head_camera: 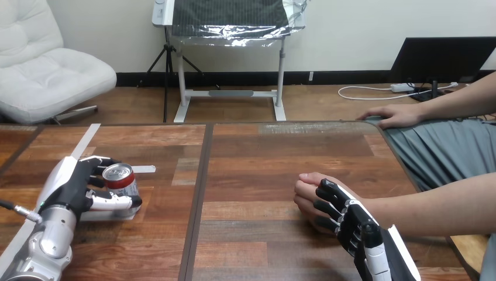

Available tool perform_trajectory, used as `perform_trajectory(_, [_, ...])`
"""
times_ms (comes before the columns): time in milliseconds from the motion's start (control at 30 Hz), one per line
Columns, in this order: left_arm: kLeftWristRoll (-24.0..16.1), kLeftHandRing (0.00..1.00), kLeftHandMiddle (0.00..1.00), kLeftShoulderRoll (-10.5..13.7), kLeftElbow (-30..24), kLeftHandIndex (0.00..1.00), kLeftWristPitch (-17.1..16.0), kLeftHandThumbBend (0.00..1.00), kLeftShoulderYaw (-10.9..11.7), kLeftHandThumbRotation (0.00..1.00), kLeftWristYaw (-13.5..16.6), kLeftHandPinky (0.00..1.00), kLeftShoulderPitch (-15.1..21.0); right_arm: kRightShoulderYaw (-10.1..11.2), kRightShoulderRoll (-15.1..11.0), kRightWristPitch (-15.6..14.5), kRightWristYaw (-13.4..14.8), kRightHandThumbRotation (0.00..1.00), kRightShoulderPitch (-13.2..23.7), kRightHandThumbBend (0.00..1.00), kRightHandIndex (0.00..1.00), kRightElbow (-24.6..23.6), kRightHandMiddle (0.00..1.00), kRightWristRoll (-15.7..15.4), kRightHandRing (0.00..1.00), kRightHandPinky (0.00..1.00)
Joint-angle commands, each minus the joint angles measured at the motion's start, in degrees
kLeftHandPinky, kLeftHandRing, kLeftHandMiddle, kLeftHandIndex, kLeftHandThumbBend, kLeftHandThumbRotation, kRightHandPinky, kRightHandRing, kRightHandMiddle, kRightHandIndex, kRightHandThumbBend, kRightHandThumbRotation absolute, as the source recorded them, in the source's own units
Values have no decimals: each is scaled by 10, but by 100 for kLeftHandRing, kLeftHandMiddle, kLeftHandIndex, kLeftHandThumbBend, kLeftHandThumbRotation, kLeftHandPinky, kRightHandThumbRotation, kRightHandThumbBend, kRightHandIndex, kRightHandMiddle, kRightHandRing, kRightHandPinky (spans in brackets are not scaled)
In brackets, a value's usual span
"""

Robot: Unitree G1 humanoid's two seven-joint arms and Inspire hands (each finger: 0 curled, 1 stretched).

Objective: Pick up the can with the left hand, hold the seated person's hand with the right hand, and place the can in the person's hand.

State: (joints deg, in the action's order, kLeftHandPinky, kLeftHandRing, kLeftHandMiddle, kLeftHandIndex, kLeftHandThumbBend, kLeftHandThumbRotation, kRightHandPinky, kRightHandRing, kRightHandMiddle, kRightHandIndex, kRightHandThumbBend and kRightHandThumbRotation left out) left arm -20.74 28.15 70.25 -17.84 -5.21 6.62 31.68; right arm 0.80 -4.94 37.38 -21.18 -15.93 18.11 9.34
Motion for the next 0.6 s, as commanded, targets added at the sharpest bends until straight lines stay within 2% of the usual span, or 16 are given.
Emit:
perform_trajectory(0, [-8,74,76,3,-3,74,2,76,-10,8,15,68,38,5,-4,5,2,100,22,97,89,-29,90,7,89,84])
perform_trajectory(567, [-16,72,74,-1,-1,73,18,76,-29,12,23,63,43,6,-3,3,7,100,20,99,88,-32,90,5,88,84])
